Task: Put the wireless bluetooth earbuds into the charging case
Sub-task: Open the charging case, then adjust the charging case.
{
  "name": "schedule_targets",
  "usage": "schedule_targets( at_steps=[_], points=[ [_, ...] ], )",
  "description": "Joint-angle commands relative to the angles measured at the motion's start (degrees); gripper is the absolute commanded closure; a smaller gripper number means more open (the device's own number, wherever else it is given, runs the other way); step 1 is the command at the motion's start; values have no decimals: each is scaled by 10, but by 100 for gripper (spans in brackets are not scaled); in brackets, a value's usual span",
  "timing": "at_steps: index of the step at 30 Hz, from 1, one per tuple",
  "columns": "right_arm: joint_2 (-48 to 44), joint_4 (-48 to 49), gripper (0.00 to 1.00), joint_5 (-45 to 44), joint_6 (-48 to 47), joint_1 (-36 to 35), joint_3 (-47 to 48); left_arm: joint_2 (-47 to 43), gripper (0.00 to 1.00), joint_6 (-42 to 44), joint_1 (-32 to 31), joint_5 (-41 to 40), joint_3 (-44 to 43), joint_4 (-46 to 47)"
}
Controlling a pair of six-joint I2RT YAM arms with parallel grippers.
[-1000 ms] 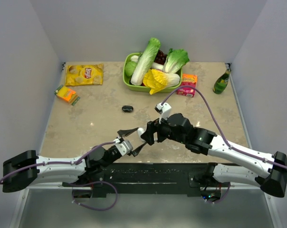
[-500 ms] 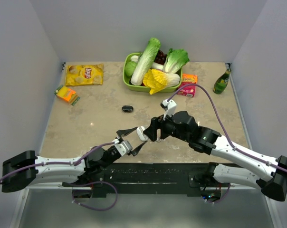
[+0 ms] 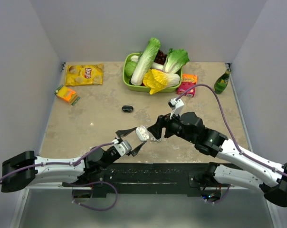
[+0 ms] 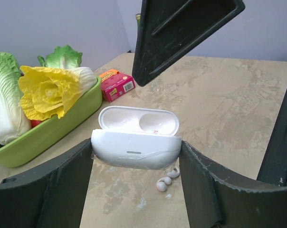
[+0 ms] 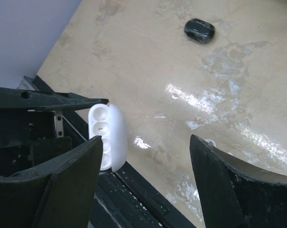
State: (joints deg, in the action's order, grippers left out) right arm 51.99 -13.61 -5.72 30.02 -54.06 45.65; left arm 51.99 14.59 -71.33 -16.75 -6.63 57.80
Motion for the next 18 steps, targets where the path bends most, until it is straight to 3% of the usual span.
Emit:
schedule_targets(
  at_steps=[1, 9, 18],
  points=[
    [-19, 67, 25, 50, 9, 1, -9, -7, 100, 10, -3, -7, 6, 48],
    [36, 87, 35, 106, 6, 2, -4, -7, 100, 11, -3, -5, 2, 59],
    [62, 96, 48, 113, 0, 3, -2, -8, 100, 11, -6, -2, 0, 63]
  ],
)
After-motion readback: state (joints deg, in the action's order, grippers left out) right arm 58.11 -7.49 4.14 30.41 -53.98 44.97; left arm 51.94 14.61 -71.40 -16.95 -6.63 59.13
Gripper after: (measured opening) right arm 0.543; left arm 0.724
